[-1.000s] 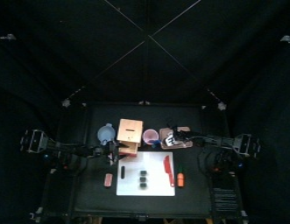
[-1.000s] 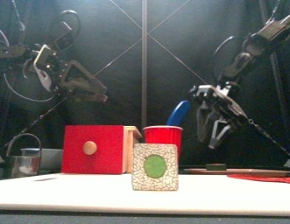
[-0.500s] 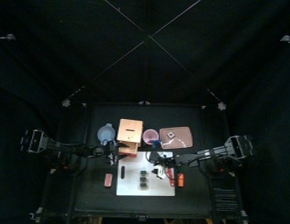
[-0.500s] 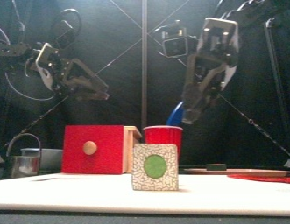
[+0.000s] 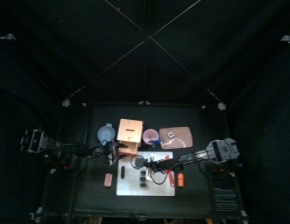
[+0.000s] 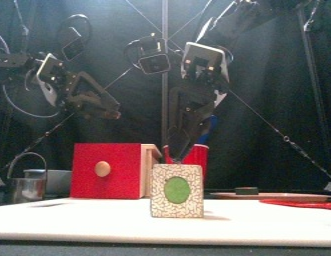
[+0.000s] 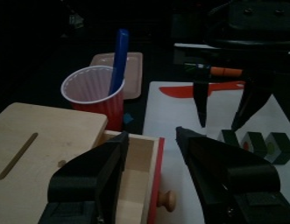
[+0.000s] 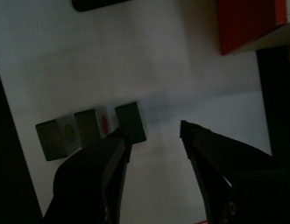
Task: Place sushi on board then cut the sushi with the knife then place the pieces on the plate
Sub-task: Place the 4 sushi pieces on the plate
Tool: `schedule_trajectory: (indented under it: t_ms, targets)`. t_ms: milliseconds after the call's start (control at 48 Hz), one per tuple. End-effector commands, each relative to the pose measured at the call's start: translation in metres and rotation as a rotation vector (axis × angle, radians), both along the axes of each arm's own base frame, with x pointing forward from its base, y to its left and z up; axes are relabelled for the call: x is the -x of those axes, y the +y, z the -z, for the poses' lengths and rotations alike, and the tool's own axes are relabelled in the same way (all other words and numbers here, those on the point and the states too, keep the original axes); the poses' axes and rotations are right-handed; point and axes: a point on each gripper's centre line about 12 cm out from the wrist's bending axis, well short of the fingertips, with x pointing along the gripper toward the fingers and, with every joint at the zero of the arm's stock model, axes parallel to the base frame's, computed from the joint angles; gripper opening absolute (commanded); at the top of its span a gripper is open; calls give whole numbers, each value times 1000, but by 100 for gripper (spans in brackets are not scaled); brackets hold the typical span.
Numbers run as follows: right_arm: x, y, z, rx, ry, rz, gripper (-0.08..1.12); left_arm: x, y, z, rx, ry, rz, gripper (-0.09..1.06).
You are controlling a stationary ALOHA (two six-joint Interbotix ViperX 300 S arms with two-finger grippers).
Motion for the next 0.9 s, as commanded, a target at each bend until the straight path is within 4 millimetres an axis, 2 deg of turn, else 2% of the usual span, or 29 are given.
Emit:
schedule_trajectory:
  t_ms: [21,500,896]
  targets:
    - [-4,5,-12,-12,-37,-6,83,-2,1,-3,1,-14,-6,84]
    - [-12,11,7,-27,-12,-6,82,-1,2,-1,11,-6,-17,83]
    - [-19,4,0,8,-29,-12,82,2,3,3,17,4,-25,78]
